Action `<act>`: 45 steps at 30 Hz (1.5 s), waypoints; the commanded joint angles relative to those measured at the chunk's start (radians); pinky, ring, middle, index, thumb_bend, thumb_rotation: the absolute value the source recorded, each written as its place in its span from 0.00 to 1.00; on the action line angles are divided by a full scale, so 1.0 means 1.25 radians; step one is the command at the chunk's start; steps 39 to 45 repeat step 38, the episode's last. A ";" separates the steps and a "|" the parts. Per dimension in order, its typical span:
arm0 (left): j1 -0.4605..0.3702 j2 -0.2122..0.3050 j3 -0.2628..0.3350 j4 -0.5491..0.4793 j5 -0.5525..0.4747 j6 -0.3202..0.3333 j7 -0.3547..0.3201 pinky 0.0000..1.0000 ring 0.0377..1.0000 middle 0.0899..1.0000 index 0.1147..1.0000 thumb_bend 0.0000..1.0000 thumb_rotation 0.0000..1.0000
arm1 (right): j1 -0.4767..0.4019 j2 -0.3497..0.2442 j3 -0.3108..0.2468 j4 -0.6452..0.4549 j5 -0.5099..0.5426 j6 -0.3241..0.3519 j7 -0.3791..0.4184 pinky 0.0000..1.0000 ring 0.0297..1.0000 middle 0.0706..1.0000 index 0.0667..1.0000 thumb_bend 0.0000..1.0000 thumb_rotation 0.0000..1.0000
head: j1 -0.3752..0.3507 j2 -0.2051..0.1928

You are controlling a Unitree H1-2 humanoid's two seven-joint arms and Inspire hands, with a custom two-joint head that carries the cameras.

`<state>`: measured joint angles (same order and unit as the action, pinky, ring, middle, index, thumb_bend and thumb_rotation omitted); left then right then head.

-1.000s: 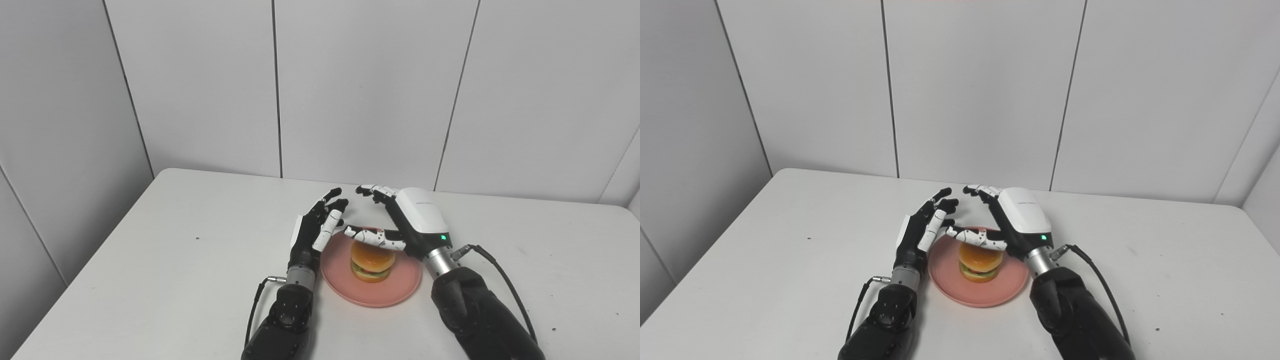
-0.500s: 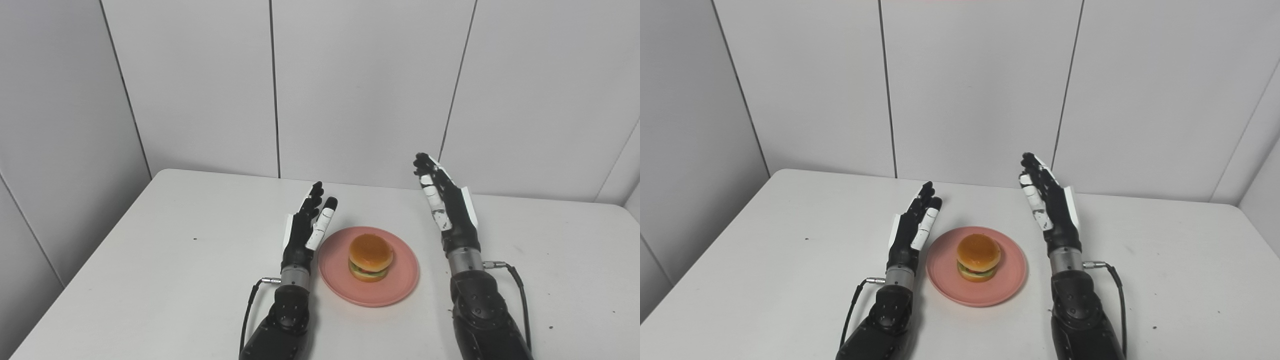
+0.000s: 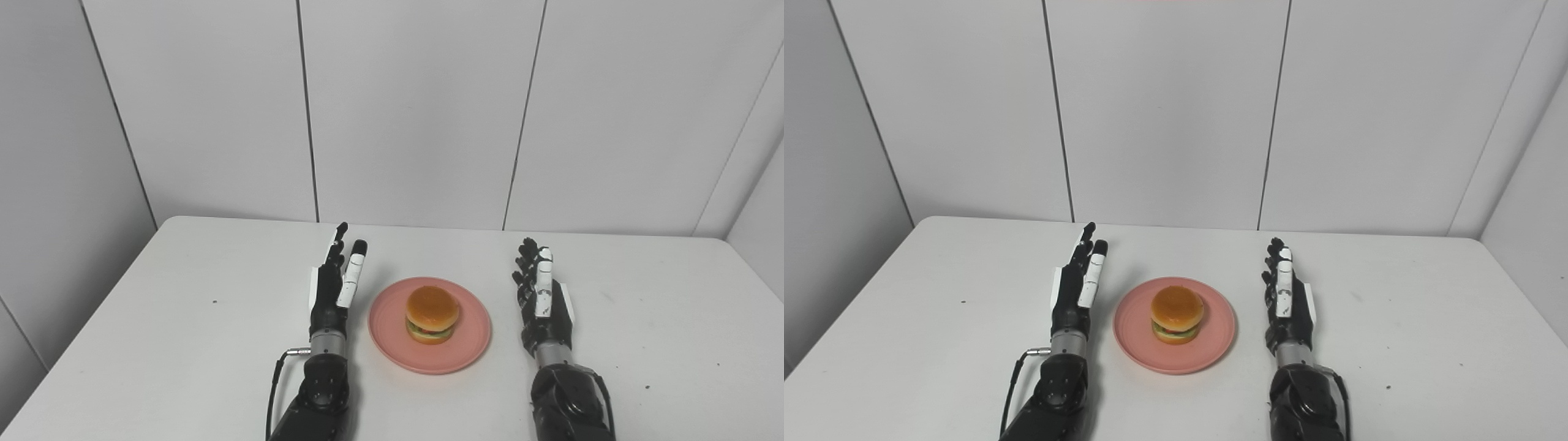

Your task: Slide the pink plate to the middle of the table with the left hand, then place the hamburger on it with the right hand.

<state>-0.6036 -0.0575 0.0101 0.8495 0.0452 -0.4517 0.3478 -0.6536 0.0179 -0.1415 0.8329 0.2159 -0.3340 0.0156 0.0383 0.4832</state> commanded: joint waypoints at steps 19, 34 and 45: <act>0.027 -0.004 0.041 0.057 -0.033 -0.011 -0.040 0.94 0.99 0.98 0.93 0.88 0.90 | 0.002 -0.006 0.008 0.013 -0.023 0.032 -0.009 1.00 1.00 0.97 0.93 0.90 1.00 | -0.005 0.010; 0.016 0.001 0.055 0.002 -0.041 0.170 -0.067 0.95 1.00 1.00 1.00 0.82 0.80 | 0.001 -0.002 0.001 -0.022 -0.026 0.129 -0.040 1.00 0.99 0.99 0.96 0.82 1.00 | -0.005 0.014; 0.015 0.001 0.068 -0.006 -0.061 0.189 -0.092 0.99 1.00 1.00 1.00 0.81 0.78 | 0.002 -0.003 0.005 -0.024 -0.037 0.123 -0.042 1.00 0.98 0.99 0.95 0.79 1.00 | -0.005 0.013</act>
